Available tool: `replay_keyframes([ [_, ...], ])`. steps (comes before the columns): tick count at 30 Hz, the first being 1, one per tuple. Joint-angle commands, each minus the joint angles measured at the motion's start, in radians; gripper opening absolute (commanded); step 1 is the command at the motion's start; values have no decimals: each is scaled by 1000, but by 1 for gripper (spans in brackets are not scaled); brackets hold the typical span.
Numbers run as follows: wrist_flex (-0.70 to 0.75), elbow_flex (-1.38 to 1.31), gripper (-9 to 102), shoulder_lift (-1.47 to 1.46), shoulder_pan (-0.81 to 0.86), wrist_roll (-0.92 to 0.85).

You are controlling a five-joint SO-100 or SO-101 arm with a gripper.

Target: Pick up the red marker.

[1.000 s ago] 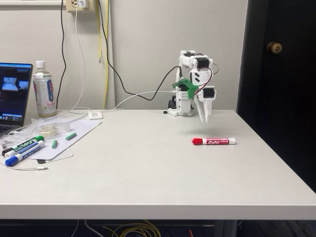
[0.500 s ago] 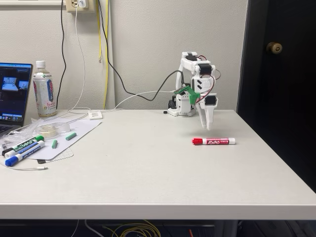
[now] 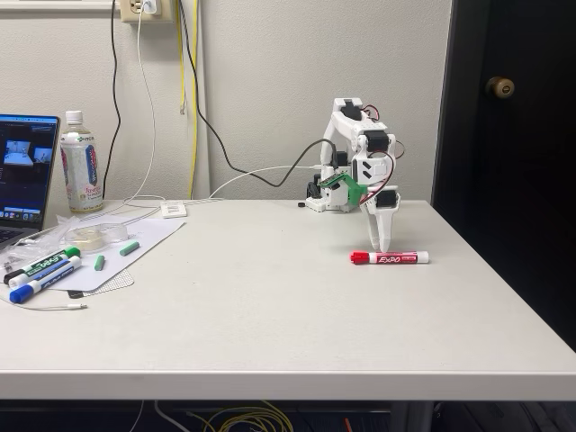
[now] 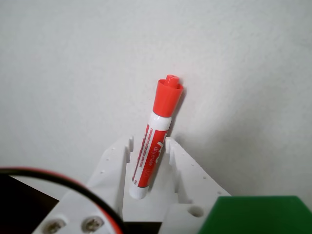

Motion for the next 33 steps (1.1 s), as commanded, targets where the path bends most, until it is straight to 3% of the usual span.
replay_keyframes([
  [1,-32,-43,16,-17,-11,23],
  [18,-71,-43,18,-101,-31,52],
  [33,-49,-67,4,-86,-34,28],
])
